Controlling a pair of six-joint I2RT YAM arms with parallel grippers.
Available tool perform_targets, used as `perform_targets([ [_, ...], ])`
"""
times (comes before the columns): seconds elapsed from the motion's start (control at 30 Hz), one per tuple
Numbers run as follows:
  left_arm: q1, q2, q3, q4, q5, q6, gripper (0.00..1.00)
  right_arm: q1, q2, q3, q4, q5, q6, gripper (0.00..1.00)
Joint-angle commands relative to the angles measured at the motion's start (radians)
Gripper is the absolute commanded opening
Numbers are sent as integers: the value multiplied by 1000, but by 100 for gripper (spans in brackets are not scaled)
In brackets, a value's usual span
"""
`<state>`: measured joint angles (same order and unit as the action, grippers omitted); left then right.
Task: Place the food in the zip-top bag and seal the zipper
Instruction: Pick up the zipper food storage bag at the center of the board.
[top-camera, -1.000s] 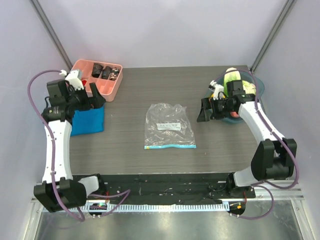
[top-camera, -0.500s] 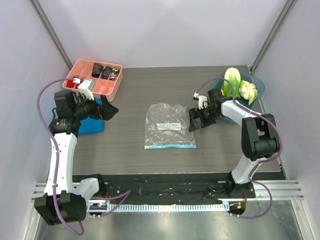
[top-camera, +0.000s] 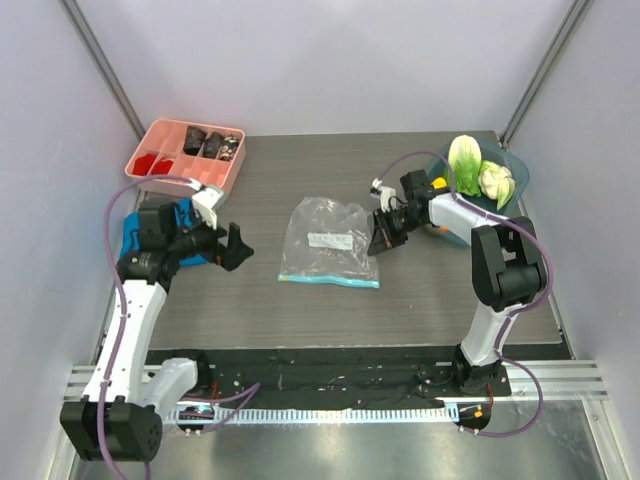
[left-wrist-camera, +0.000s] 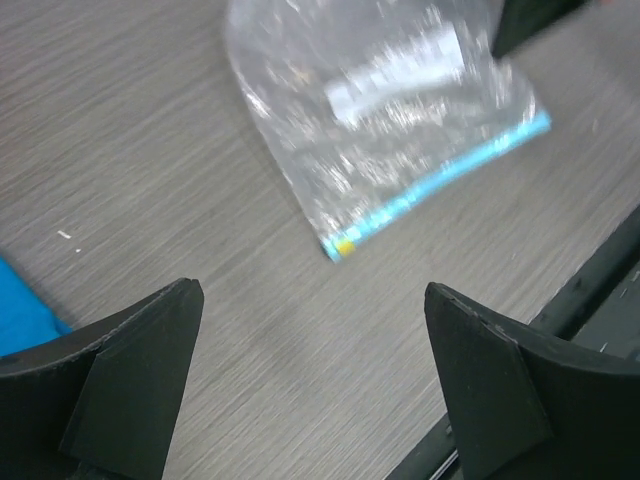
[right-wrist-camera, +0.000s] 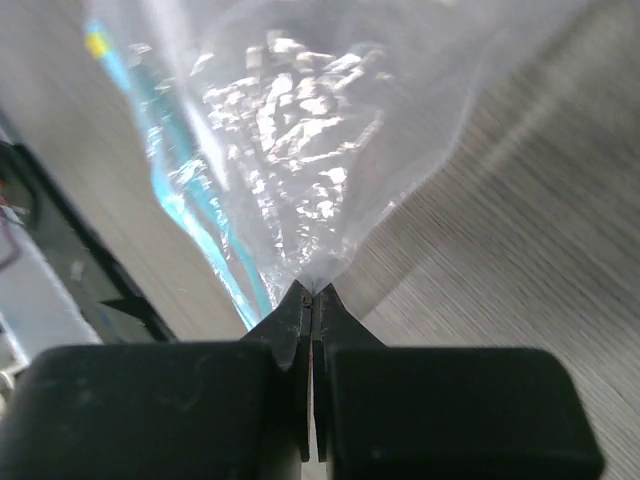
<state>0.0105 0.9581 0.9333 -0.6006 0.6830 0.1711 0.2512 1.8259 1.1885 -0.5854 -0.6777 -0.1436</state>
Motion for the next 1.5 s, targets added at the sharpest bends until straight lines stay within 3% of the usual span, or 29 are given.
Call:
perform_targets([
  [0.0, -148, -64, -68, -12, -108, 218, 93, -1, -48, 137, -37, -143, 123, 1],
  [0.23, -420, -189, -256, 239, -333, 367, 82, 0, -86, 94, -33, -321, 279, 1],
  [0.37, -564, -161, -329, 389, -407, 438, 80, -1, -111, 40, -24, -381, 303, 1],
  [0.9, -684, 136, -360, 708, -376, 462, 68, -1, -160, -21, -47, -490, 325, 1],
  [1.0, -698, 165, -347, 728, -385, 459, 63, -1, -163, -23, -63, -493, 315, 1],
  [1.27, -765, 234, -333, 740, -396, 462, 63, -1, -155, -10, -65, -536, 335, 1],
  [1.47, -779, 297, -251, 711, -482, 403, 35, 0, -162, -7, -125, -528, 286, 1],
])
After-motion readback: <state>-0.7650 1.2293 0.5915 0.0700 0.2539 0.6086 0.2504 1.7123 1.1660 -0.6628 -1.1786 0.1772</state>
